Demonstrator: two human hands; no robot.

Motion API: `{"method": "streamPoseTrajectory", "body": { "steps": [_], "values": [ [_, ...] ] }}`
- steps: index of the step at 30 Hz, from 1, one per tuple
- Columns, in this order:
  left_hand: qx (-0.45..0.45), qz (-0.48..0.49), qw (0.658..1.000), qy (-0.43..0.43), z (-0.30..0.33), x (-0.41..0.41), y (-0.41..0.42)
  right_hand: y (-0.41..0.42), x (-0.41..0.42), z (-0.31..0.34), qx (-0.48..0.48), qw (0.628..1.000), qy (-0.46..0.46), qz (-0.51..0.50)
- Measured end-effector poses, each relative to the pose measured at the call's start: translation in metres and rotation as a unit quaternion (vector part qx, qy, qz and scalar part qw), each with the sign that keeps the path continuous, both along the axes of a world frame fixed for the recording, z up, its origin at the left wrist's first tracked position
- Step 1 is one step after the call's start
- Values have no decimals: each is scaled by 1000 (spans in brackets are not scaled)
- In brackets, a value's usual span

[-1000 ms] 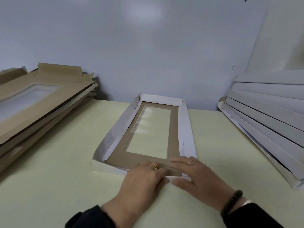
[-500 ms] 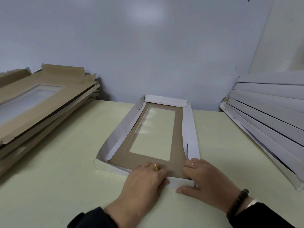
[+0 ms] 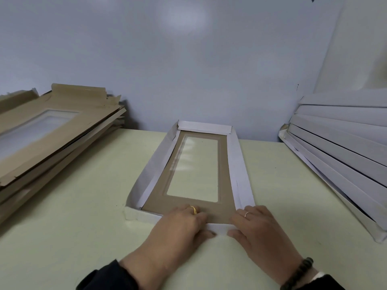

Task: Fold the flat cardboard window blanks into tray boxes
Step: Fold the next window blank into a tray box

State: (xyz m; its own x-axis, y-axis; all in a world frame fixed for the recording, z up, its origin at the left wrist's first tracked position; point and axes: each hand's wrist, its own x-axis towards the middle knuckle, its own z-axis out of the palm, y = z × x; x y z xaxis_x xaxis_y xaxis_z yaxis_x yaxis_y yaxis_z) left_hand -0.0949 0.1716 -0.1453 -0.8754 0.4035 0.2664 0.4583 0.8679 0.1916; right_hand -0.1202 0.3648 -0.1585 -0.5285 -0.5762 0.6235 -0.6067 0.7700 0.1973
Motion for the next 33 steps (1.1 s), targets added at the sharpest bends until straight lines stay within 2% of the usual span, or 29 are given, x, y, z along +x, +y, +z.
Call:
{"method": "streamPoseTrajectory", "body": {
  "steps": [3, 6, 9, 12, 19, 25, 27, 30, 33],
  "values": [
    [-17, 9, 1000, 13, 1, -10, -22, 15, -6, -1, 4, 999, 7, -51],
    [-84, 10, 996, 14, -1, -21, -47, 30, -14, -3, -14, 995, -6, -103],
    [-85, -9, 996, -15, -2, -26, -62, 36, -16, -5, -13, 992, -12, -125],
    [-82, -26, 996, -4, -3, -27, -66, 36, -16, -6, -4, 992, -7, -126],
    [20, -18, 1000, -16, -4, -20, -66, 36, -14, -6, -8, 990, -31, -139],
    [161, -7, 986, -32, -7, -3, -55, 21, -7, 3, -28, 986, 23, -165],
    [187, 7, 982, -26, -8, -1, -42, 3, 3, 6, -42, 990, 21, -130],
    [216, -17, 976, -22, -5, 3, -16, -35, 19, -3, -75, 994, -46, -59],
    [235, -66, 970, -17, -3, 6, -1, -56, 24, -4, -94, 984, -130, -80]
  ]
}}
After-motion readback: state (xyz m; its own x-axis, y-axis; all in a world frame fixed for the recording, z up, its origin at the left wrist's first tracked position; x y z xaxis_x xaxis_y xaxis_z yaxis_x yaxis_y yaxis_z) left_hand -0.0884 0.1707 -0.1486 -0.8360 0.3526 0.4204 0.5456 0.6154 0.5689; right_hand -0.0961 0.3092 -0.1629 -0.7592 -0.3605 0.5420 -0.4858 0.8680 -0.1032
